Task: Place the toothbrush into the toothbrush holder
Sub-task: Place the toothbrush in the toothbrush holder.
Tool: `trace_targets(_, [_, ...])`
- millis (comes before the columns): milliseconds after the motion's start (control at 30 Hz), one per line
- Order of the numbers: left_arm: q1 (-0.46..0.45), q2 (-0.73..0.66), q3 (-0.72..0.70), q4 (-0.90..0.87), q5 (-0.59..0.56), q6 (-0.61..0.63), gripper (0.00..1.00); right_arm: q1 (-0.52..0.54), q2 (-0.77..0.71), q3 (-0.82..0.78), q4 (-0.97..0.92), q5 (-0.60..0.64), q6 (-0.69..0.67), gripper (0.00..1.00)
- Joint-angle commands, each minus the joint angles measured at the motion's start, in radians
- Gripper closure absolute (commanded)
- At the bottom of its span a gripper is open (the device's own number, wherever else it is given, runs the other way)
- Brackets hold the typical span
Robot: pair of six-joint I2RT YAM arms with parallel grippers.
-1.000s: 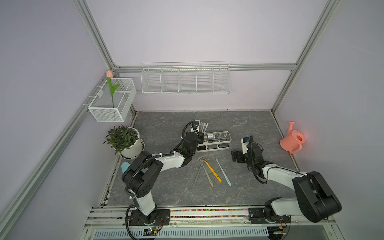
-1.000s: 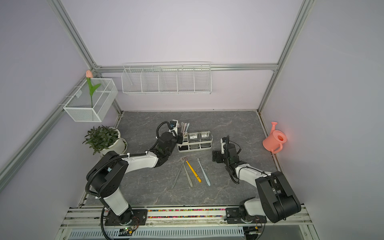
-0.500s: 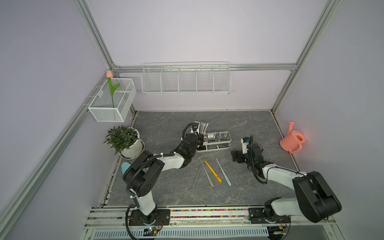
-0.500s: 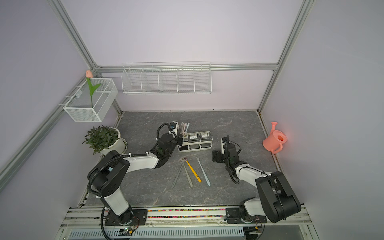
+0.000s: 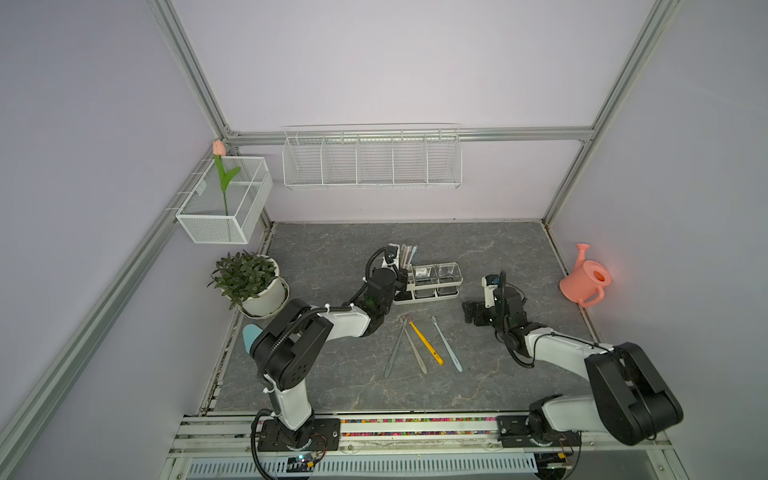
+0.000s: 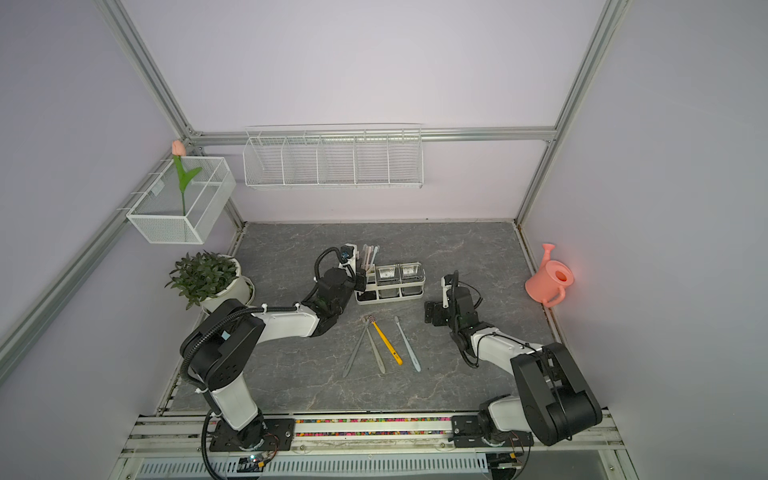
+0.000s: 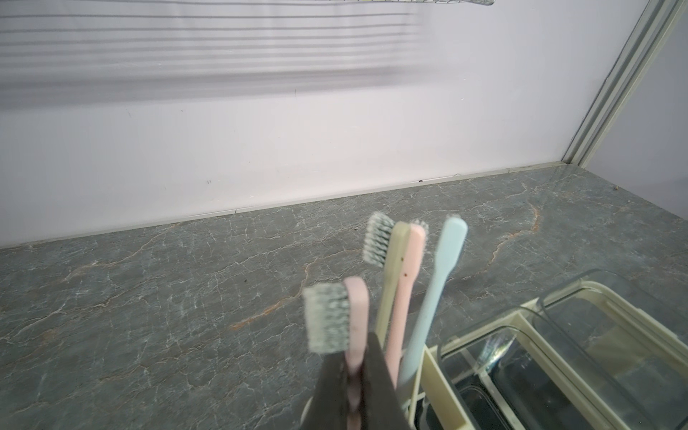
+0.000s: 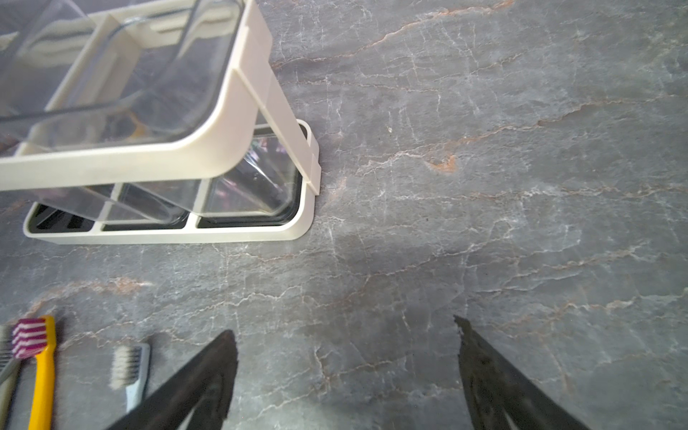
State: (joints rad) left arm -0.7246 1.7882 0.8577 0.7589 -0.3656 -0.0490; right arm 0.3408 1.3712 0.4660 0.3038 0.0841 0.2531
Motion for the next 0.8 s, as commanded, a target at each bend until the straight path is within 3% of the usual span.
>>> trace_targets(0, [0.005,0.022,-0.017,0.034,0.01,-0.009,0.94,-0.006,0.009,0.016,-0.003,-0.01,-0.02,0.06])
trace_targets(767, [0.005,0.03,-0.018,0.033,0.025,-0.028,0.94,-0.005,0.008,0.017,-0.005,-0.009,-0.017,0.06])
